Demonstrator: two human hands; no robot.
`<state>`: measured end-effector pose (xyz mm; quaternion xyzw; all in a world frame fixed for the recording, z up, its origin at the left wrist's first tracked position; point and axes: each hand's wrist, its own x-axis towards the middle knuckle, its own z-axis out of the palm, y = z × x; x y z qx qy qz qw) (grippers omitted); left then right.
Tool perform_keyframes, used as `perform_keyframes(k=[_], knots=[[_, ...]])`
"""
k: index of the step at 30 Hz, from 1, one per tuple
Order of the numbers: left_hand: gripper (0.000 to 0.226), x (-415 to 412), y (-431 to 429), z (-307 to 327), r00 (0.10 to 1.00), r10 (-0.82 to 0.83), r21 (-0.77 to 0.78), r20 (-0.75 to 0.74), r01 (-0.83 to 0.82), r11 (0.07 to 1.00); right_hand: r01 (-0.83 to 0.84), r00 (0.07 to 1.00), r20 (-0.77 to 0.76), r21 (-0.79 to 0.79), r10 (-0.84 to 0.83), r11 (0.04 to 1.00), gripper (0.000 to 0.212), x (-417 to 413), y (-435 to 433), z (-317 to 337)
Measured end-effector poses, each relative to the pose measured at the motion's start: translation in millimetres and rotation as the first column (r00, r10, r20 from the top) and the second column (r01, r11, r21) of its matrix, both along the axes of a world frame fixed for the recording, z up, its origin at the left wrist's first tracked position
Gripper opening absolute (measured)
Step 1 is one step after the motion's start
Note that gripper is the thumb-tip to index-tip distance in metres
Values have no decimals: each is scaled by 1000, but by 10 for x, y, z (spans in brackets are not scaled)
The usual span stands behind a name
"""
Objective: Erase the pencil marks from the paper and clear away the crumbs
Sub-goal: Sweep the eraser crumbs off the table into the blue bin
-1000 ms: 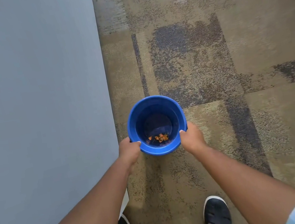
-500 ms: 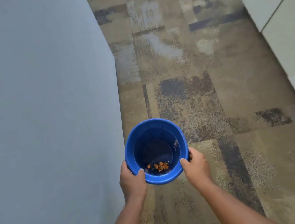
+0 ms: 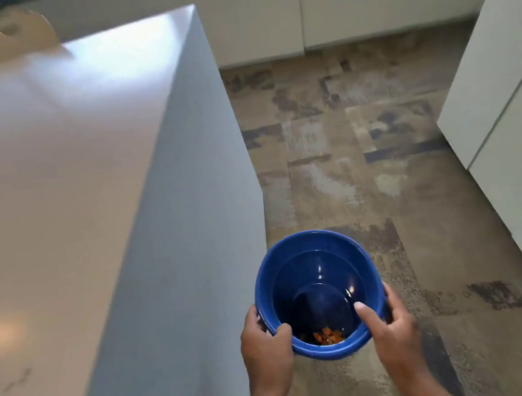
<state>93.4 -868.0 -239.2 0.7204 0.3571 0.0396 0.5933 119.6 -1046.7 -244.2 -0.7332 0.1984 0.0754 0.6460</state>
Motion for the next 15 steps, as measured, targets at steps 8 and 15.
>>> perform_keyframes(k=[8,15], knots=[[59,-683,174,1126,975,-222,91,-14,223,971,86,994,-70,99,-80,991,55,-439,87,1016],[91,-1329,390,1794,904,-428,334,-12,407,850,174,984,-35,65,-172,983,43,-817,331,1560]])
